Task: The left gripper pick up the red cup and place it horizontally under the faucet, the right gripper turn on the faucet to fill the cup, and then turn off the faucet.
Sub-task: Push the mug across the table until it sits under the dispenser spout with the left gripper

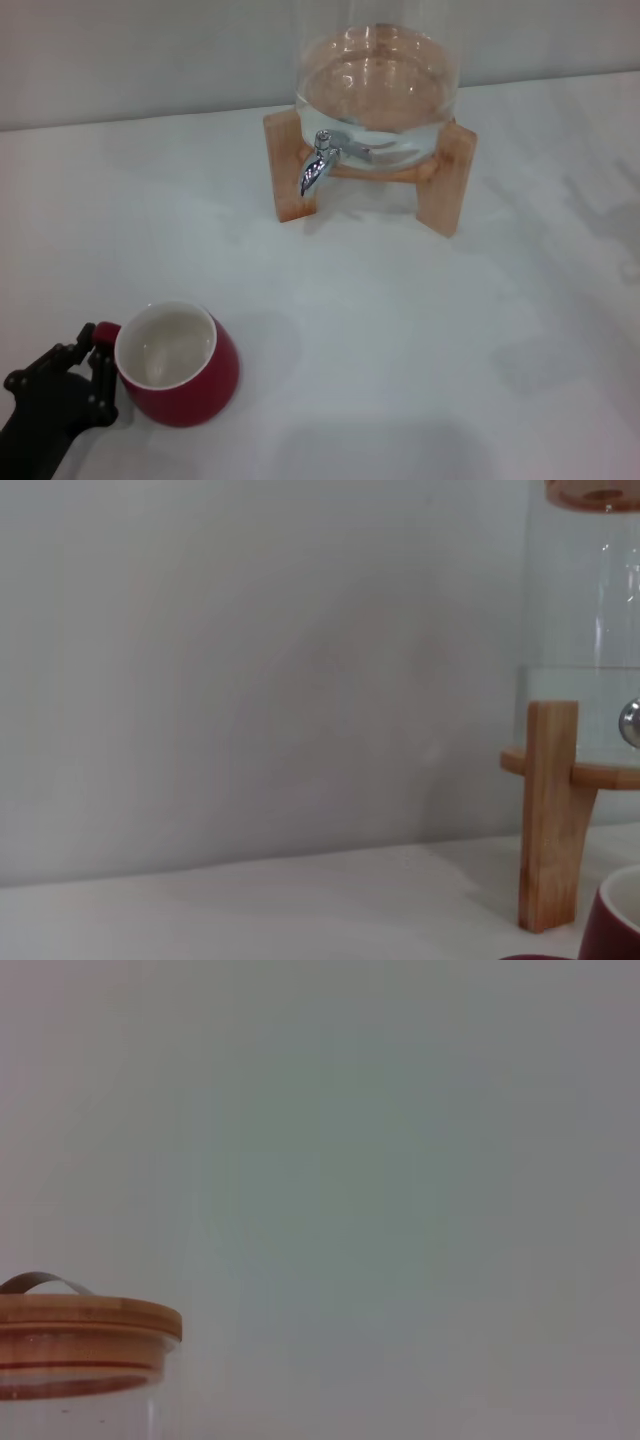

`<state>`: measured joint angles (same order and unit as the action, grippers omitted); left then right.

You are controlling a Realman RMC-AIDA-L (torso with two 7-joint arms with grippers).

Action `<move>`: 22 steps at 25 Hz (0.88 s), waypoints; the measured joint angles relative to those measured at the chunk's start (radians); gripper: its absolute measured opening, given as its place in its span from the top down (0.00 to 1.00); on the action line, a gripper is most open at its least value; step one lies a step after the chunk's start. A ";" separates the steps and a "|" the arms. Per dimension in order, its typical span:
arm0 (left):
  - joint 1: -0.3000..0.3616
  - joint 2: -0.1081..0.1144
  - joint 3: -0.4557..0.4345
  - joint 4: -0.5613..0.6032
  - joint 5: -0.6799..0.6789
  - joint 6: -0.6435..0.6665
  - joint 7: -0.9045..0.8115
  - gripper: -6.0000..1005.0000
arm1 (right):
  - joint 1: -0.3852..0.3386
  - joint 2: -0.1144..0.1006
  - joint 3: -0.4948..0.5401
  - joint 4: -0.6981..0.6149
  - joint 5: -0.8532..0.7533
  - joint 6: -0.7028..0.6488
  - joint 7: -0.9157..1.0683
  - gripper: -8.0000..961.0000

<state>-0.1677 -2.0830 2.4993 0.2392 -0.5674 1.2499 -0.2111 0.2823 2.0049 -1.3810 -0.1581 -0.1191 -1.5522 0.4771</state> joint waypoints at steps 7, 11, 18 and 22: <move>-0.042 0.002 -0.006 -0.015 -0.004 0.000 -0.012 0.87 | -0.002 0.001 -0.007 0.000 -0.001 0.000 0.013 0.11; -0.083 0.003 -0.010 -0.046 -0.009 0.000 -0.043 0.87 | -0.004 0.002 -0.019 0.000 -0.001 -0.010 0.030 0.11; -0.170 0.007 -0.012 -0.112 -0.011 0.000 -0.151 0.87 | -0.005 0.002 -0.052 0.000 -0.002 -0.012 0.045 0.10; -0.217 0.006 -0.013 -0.155 -0.012 -0.004 -0.203 0.87 | 0.000 0.003 -0.064 0.000 -0.002 -0.013 0.053 0.10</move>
<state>-0.3848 -2.0769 2.4866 0.0839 -0.5791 1.2463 -0.4138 0.2823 2.0074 -1.4454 -0.1581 -0.1213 -1.5647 0.5302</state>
